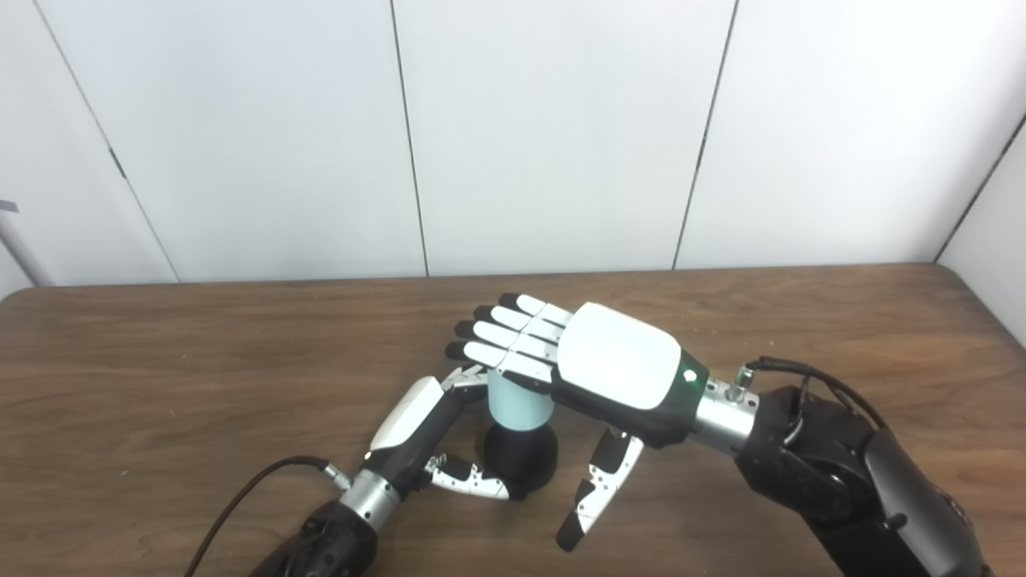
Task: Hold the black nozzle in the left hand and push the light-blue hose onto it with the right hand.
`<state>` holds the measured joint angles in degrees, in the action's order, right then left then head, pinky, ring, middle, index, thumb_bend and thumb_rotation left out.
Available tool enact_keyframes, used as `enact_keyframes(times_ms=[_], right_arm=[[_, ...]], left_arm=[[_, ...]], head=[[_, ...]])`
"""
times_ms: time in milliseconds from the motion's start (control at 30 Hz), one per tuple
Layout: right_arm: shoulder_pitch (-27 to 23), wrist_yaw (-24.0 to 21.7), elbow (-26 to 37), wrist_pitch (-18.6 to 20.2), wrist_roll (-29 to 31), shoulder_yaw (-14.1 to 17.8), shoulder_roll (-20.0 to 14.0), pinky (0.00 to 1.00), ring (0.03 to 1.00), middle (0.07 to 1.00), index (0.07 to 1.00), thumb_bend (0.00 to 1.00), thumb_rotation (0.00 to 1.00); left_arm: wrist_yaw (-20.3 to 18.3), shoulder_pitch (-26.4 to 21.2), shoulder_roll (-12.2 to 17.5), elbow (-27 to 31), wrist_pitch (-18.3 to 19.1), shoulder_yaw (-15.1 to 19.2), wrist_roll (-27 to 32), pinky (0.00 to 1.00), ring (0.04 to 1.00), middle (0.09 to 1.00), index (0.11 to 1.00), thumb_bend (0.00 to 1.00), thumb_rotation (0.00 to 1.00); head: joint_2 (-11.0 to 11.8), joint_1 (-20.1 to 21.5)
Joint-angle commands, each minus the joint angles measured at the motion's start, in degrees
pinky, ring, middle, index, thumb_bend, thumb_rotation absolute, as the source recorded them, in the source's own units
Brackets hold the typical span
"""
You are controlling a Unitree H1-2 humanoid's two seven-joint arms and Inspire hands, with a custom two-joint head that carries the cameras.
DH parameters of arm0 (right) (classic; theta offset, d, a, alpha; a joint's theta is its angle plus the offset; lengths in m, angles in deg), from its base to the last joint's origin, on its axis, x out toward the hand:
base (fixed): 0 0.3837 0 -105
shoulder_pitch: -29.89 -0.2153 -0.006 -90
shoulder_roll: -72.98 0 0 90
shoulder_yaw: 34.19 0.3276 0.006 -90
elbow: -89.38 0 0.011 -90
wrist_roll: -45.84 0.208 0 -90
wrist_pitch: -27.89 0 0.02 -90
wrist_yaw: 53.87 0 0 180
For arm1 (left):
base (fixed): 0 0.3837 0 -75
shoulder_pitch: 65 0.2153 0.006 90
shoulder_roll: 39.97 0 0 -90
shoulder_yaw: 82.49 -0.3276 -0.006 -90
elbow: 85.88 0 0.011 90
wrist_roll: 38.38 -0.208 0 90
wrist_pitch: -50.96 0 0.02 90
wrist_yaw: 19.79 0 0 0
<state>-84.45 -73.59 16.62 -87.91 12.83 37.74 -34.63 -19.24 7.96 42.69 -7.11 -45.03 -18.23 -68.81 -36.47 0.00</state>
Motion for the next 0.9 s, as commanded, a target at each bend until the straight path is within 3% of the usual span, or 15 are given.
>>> enact_keyframes(times_ms=[0,867], right_arm=[[-2.01,-0.07,0.54,-0.57,1.63,1.21,0.03,1.00,1.000,1.000,1.000,1.00,0.73],[-1.12,-2.61,-0.17,-0.71,1.10,1.35,0.94,1.00,1.000,1.000,1.000,1.00,0.72]], left_arm=[[-2.82,5.94,1.12,-4.50,3.57,-1.68,-1.90,1.00,0.944,0.808,0.482,0.52,0.07],[-2.61,5.98,1.02,-4.54,3.36,-1.57,-1.77,1.00,0.944,0.808,0.481,0.52,0.07]], head=[[-0.04,-0.09],[-0.22,-0.23]])
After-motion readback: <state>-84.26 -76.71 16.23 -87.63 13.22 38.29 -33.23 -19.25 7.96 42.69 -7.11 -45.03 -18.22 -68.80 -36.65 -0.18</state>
